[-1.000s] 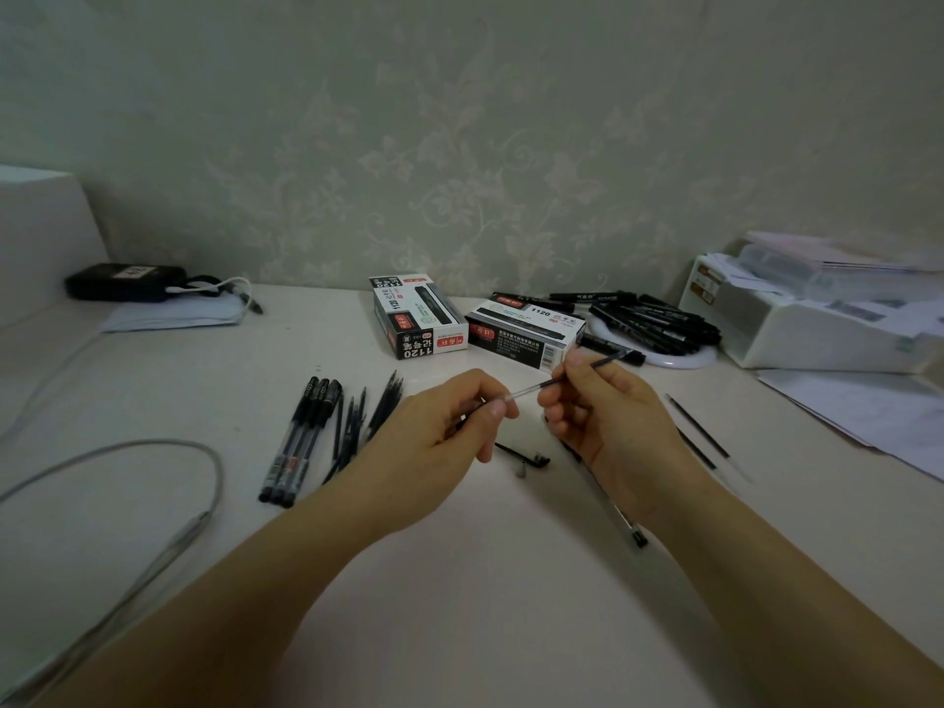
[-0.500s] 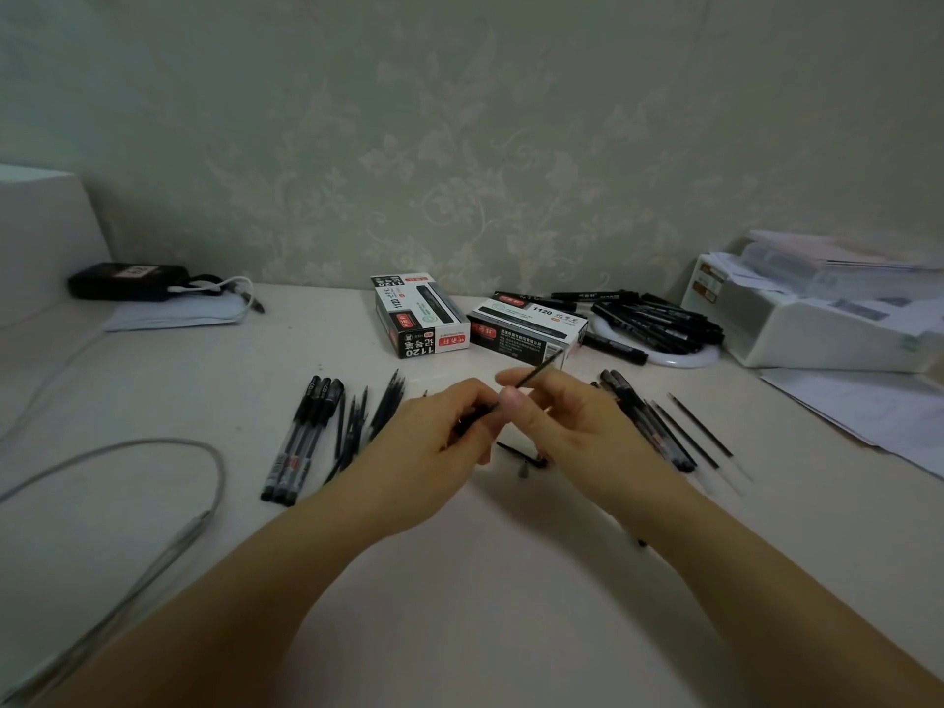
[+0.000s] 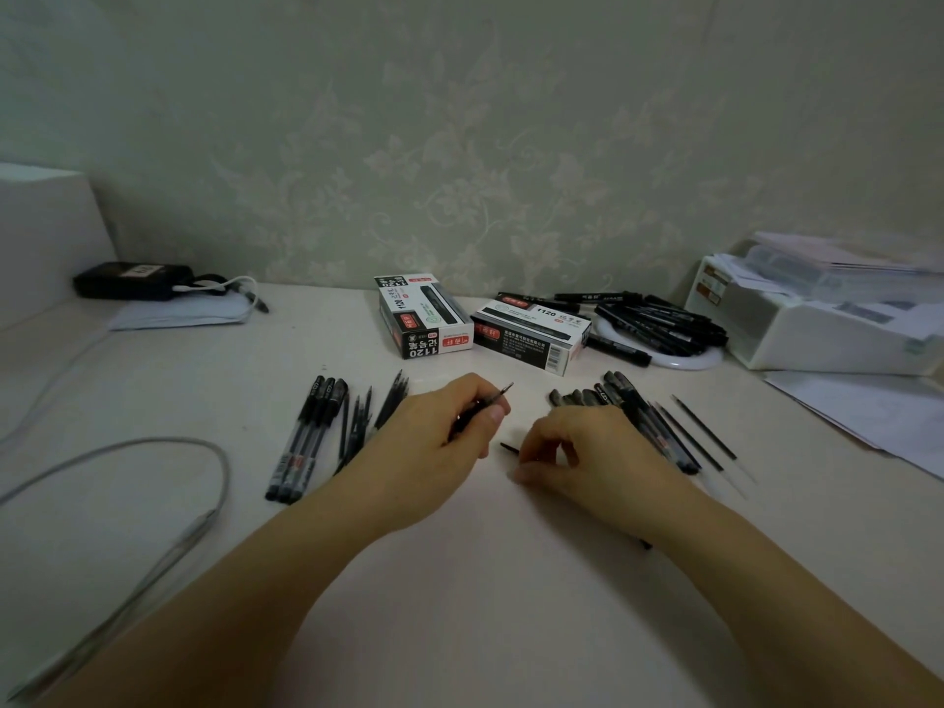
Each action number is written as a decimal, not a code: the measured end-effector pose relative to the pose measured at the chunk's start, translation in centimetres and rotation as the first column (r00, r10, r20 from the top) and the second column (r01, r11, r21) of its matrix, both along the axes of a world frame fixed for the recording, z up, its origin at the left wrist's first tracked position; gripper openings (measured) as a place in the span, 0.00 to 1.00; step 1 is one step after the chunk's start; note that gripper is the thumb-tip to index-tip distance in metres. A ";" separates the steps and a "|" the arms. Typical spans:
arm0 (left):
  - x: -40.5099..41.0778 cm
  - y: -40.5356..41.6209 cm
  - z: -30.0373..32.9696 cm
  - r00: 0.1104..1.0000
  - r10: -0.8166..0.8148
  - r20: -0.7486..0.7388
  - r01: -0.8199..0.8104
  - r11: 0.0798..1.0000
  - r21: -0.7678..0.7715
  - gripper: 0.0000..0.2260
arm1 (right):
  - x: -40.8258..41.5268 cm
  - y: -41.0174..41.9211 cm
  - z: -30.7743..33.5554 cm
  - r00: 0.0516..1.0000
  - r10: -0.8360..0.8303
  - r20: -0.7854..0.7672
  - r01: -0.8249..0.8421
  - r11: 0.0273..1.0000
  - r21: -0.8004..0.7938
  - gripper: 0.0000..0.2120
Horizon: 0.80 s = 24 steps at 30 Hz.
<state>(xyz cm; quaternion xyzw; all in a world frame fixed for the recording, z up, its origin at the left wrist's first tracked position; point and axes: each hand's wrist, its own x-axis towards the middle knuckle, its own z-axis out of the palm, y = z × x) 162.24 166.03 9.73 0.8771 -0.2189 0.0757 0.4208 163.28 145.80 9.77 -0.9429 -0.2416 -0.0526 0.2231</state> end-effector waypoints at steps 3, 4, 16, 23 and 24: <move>-0.1 0.0 0.0 0.998 -0.010 -0.062 0.012 1.000 0.025 0.10 | 0.0 0.1 0.2 0.998 -0.068 -0.003 0.067 0.980 0.188 0.02; -0.1 0.0 0.0 0.997 -0.012 -0.077 0.014 0.999 0.030 0.11 | 0.0 0.1 0.5 0.994 -0.104 -0.038 0.111 0.937 0.332 0.02; -0.4 -0.1 0.2 0.997 -0.057 -0.047 0.060 0.996 0.065 0.09 | 0.0 0.9 0.7 0.977 0.101 -0.186 0.056 0.722 0.690 0.04; -0.4 -0.4 0.3 0.998 -0.009 0.062 0.007 0.999 0.036 0.03 | 0.2 0.5 0.4 0.973 0.087 -0.214 0.067 0.779 0.623 0.04; -0.4 -0.4 0.3 0.996 -0.009 0.086 0.006 0.999 0.040 0.03 | 0.2 0.5 0.3 0.974 0.089 -0.210 0.061 0.788 0.613 0.02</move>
